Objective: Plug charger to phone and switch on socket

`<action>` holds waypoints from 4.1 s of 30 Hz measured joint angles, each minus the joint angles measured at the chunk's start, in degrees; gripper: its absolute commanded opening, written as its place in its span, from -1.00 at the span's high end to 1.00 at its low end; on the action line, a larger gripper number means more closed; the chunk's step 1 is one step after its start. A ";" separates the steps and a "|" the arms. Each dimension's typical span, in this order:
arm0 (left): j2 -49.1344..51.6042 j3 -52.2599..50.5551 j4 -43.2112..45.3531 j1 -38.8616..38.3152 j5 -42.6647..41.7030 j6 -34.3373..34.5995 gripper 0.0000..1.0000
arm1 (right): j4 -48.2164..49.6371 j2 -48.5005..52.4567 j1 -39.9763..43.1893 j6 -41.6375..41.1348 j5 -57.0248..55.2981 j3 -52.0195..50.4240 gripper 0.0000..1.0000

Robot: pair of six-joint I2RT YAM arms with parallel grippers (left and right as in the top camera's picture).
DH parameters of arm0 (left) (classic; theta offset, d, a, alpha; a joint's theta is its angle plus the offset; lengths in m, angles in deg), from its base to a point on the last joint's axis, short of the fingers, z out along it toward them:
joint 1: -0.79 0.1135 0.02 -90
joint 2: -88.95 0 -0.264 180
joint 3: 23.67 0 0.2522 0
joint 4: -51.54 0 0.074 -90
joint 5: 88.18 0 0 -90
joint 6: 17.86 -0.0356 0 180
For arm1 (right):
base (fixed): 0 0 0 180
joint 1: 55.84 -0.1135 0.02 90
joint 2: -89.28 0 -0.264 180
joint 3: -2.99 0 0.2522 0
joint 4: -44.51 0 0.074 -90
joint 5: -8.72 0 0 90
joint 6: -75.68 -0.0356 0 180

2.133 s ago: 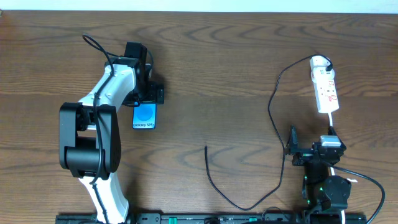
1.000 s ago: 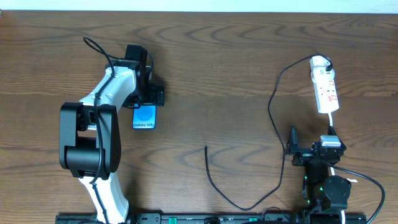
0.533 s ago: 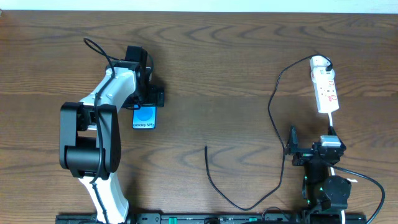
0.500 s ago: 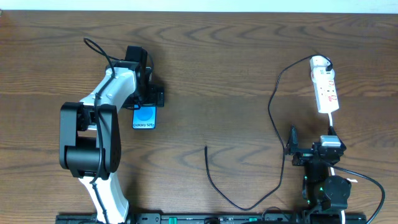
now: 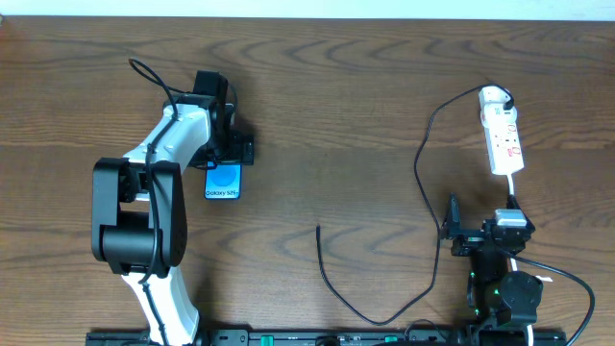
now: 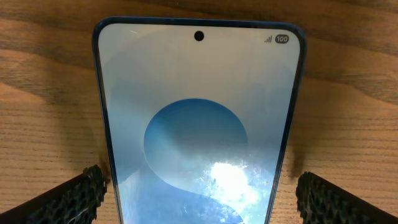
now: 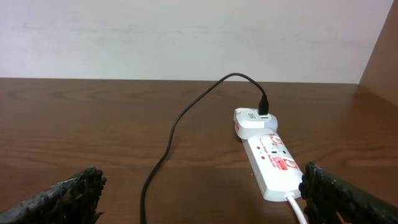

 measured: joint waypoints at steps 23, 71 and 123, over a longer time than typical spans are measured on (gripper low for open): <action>0.00 -1.01 0.07 0.00 0.00 0.00 -1.00 | 0.00 0.00 0.00 0.00 0.00 0.00 -0.98; -0.17 -1.84 1.29 0.00 0.50 0.00 -1.00 | 0.00 0.00 0.00 0.00 0.00 0.00 -0.99; -0.46 -2.29 1.77 0.00 0.59 0.00 -0.90 | 0.00 0.00 0.00 0.00 0.00 0.00 -0.99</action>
